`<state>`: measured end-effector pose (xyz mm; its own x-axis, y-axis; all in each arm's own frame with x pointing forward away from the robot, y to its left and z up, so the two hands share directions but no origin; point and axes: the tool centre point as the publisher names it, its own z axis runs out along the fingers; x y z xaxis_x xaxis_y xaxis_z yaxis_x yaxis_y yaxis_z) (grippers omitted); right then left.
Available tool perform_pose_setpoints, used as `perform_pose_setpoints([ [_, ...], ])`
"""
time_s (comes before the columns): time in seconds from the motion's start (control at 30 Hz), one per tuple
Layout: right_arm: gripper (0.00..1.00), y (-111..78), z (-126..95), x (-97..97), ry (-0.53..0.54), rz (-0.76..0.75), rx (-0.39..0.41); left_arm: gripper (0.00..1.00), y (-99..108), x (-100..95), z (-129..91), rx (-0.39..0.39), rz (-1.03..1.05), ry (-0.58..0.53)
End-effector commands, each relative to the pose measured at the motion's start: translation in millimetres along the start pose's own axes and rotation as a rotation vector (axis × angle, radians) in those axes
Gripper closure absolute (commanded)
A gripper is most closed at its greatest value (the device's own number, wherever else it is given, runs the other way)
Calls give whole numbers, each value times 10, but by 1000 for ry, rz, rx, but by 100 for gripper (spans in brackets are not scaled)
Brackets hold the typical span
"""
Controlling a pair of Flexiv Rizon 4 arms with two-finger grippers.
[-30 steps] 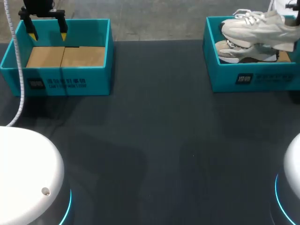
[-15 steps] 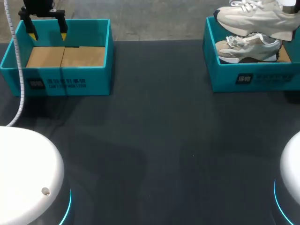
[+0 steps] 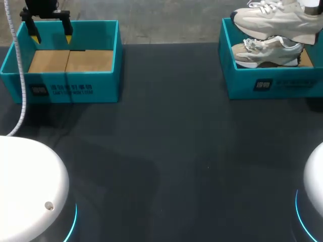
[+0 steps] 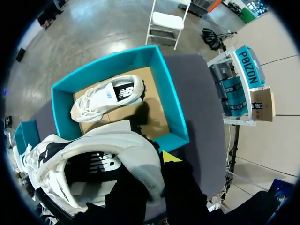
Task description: Take the shoe out of the shoebox, open the shoe tongue, remove and reinsert the insole, then place the shoe into the shoebox
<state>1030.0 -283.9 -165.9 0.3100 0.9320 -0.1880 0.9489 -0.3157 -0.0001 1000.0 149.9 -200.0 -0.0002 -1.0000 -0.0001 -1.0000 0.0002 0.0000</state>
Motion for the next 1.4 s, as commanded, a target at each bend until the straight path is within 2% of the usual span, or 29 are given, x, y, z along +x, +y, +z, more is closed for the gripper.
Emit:
perform_pose_setpoints([
  [0.03,100,-19,-17,-4,1,2,-3,0,0,0,0,0,0,0],
  [0.43,100,-47,-49,26,-3,4,-10,0,0,0,0,0,0,0],
  [0.57,100,-220,-235,224,-17,17,-54,0,0,0,0,0,0,0],
  [0.73,100,-418,-369,471,-28,28,-83,0,0,0,0,0,0,0],
  [0.87,100,-652,-463,684,-21,42,-120,0,0,0,0,0,0,0],
  [1.23,100,-1245,-486,1101,-12,59,-152,0,0,0,0,0,0,0],
  [1.4,100,-1626,-475,1311,-11,77,-152,0,0,0,0,0,0,0],
])
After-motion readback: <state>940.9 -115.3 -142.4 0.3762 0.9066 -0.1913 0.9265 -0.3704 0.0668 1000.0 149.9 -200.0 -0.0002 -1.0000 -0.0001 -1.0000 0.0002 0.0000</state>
